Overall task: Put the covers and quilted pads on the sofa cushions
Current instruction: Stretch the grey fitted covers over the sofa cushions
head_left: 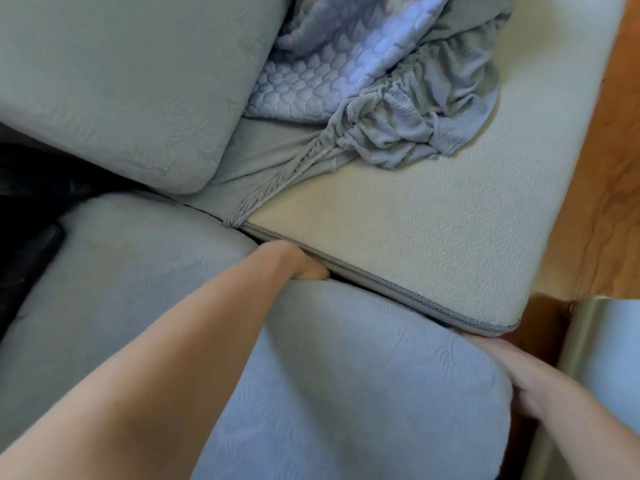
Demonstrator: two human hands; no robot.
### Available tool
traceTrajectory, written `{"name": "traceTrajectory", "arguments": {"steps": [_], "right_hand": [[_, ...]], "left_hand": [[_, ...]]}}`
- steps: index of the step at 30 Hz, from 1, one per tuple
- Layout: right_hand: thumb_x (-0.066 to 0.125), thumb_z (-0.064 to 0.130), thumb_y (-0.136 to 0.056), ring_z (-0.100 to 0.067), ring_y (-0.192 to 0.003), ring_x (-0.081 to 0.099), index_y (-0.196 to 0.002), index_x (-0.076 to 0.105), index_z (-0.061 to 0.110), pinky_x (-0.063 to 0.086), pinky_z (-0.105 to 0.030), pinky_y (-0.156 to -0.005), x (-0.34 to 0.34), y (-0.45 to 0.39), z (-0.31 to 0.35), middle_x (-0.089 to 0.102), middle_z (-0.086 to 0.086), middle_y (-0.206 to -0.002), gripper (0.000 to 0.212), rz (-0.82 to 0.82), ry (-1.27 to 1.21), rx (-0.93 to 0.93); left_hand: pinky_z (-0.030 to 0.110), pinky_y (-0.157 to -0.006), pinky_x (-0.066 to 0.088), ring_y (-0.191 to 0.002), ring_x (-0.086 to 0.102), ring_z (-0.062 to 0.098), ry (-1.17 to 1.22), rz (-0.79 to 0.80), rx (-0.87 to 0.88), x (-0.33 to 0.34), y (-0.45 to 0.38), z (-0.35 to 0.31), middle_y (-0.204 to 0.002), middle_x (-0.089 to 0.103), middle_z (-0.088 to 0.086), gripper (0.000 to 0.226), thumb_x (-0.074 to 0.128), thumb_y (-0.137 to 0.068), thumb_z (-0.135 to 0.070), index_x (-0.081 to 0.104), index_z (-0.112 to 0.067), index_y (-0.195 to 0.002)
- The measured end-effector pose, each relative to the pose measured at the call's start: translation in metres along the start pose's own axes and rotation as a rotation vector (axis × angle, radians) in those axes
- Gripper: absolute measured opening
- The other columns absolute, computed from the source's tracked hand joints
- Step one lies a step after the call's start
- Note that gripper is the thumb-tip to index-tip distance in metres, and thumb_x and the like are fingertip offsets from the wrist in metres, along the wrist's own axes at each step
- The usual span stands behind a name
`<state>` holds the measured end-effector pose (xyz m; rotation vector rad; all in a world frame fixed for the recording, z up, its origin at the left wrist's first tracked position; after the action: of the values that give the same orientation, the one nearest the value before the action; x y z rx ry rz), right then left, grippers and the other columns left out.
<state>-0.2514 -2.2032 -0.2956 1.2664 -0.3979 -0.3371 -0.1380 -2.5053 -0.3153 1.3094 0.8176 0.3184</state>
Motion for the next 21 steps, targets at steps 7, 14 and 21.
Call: {"name": "traceTrajectory", "arguments": {"steps": [7, 14, 21], "right_hand": [[0.048, 0.002, -0.102, -0.01, -0.099, 0.071, -0.091, 0.075, 0.023, 0.047, -0.032, -0.102, 0.028, 0.084, 0.091, 0.077, 0.001, -0.105, 0.036, -0.305, 0.311, -0.378], [0.042, 0.022, -0.103, -0.02, -0.125, 0.055, -0.134, 0.061, 0.018, 0.041, -0.03, -0.108, 0.172, -0.075, 0.158, 0.058, 0.0, -0.139, 0.037, 0.027, 0.738, -0.227], [0.017, 0.054, -0.098, -0.028, -0.123, 0.052, -0.123, 0.054, 0.025, 0.041, -0.038, -0.095, 0.177, -0.1, 0.135, 0.053, -0.01, -0.143, 0.053, 0.048, 1.045, -0.101]], "left_hand": [[0.042, -0.121, 0.021, -0.151, 0.023, 0.024, 0.042, -0.027, -0.007, -0.008, 0.055, 0.017, -0.164, 0.026, -0.002, 0.072, 0.031, -0.096, -0.065, 0.026, -0.028, -0.158], [0.044, -0.112, 0.035, -0.139, 0.043, 0.028, -0.051, 0.006, 0.133, -0.005, 0.037, 0.023, -0.155, 0.043, 0.005, 0.053, 0.027, -0.101, -0.041, 0.048, -0.021, -0.146], [0.033, -0.093, 0.041, -0.108, 0.055, 0.022, -0.019, 0.045, 0.083, -0.035, 0.018, 0.073, -0.135, 0.059, 0.008, 0.041, 0.032, -0.103, -0.027, 0.063, -0.012, -0.126]]}}
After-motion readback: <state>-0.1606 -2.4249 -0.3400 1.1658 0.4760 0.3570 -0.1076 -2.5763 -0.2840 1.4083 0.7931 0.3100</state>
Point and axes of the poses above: each hand's wrist, its own y-axis away from the middle knuckle, its own x-axis out of the palm, z = x × y, the point moved 8 cm from there along -y, towards the middle knuckle
